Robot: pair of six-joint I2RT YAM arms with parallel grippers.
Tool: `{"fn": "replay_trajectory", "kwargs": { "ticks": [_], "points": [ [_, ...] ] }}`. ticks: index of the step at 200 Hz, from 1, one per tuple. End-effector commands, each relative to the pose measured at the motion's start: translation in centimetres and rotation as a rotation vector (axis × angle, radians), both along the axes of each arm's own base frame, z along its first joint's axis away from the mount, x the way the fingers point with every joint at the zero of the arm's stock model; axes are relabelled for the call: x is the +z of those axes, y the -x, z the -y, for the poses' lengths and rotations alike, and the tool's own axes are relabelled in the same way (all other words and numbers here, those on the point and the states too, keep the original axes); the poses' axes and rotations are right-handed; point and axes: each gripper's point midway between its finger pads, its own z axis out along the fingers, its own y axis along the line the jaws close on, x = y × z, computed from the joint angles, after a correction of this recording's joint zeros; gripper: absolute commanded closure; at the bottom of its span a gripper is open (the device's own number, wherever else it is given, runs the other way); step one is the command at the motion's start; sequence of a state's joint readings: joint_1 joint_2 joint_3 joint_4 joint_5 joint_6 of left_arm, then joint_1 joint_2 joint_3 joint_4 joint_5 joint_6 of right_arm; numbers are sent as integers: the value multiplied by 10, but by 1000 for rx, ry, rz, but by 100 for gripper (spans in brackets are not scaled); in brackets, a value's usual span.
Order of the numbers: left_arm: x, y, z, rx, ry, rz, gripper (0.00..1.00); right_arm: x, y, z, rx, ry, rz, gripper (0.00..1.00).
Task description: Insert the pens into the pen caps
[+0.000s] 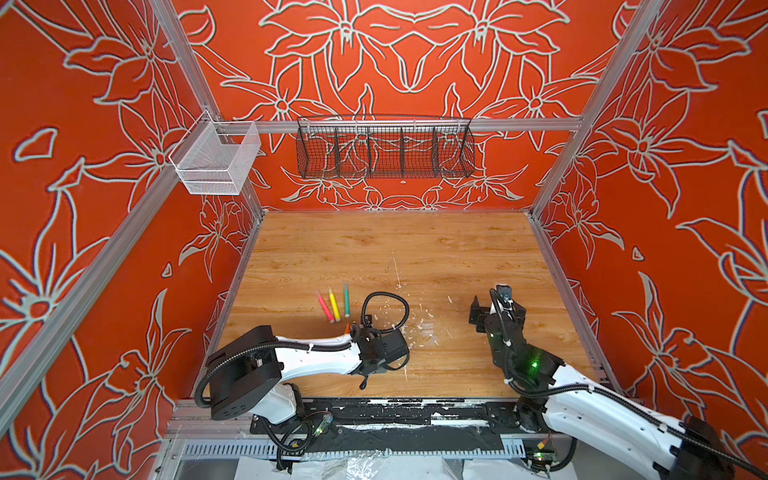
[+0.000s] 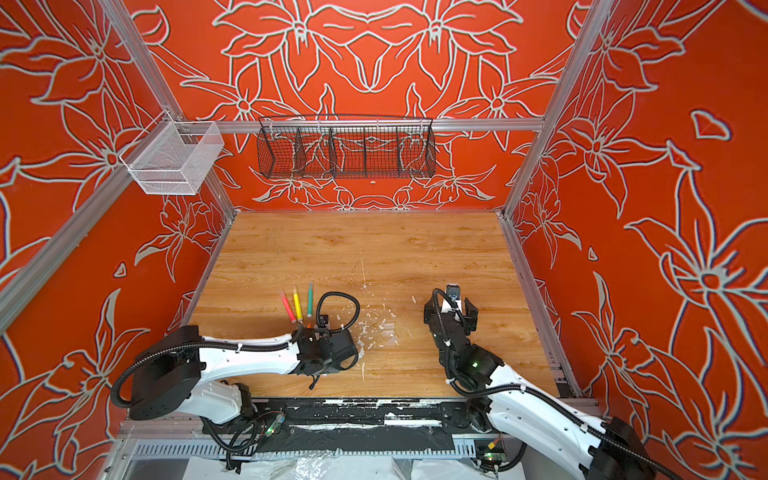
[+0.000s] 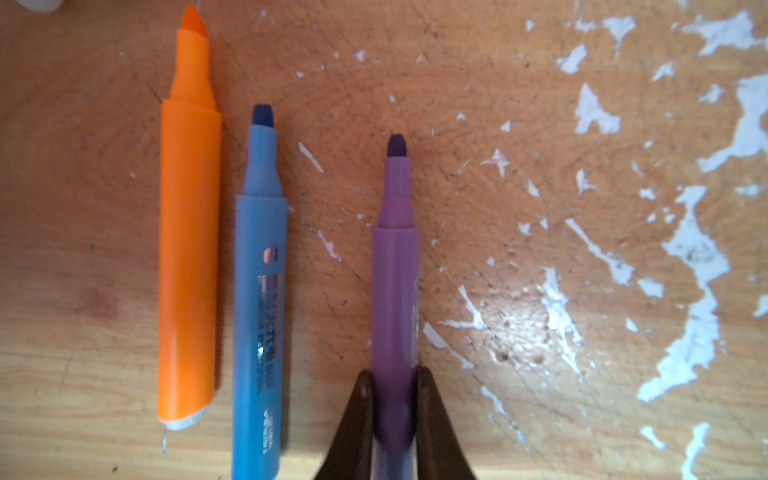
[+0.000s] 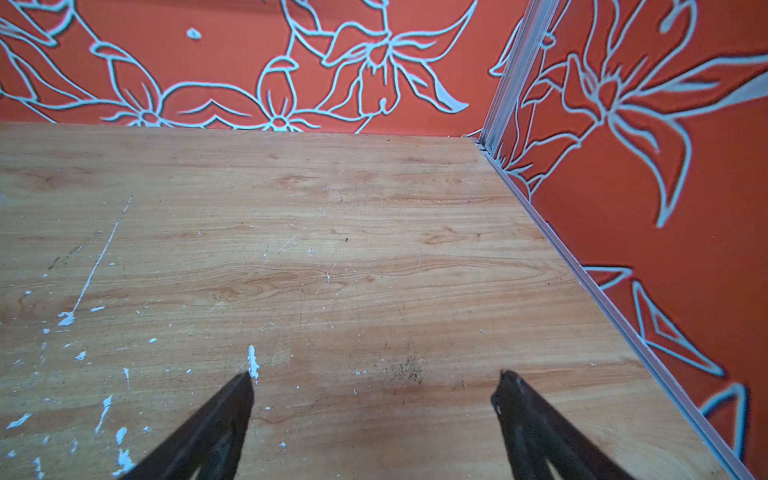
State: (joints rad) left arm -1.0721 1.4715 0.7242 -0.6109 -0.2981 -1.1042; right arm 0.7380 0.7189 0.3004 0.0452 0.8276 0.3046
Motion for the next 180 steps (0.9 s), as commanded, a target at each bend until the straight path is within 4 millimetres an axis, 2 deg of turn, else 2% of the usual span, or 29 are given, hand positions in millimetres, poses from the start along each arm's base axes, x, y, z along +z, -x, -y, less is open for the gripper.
{"fn": "replay_trajectory", "kwargs": {
  "ticks": [1, 26, 49, 67, 83, 101, 123, 136, 151, 172, 180],
  "points": [
    [-21, 17, -22, 4, -81, -89, 90, 2, -2, -1, 6, -15, -4, 7],
    [-9, 10, -10, -23, 1, -43, 94, 2, 4, -7, 22, -87, -83, 9],
    [17, 1, -2, -55, 62, 33, 97, 0, 14, -34, 154, -245, -163, 11],
    [44, -9, 5, -100, 111, 109, 97, 7, 25, -58, 269, -409, -199, 12],
    [79, -22, 14, -153, 152, 195, 96, 20, 37, -86, 403, -577, -224, 11],
    [132, -38, 27, -237, 196, 276, 96, 38, 51, -115, 536, -761, -272, 12],
    [200, -61, 40, -299, 290, 348, 95, 56, 59, -132, 583, -937, -308, 9],
    [226, -79, 47, -307, 368, 377, 96, 78, 55, -134, 590, -959, -274, 7],
    [239, -103, 54, -298, 424, 409, 96, 101, 43, -133, 580, -894, -229, 7],
    [241, -134, 63, -297, 401, 473, 96, 92, 11, -127, 466, -796, -248, 8],
    [240, -142, 71, -330, 398, 505, 98, 90, -2, -131, 491, -782, -236, 13]
  ]
}}
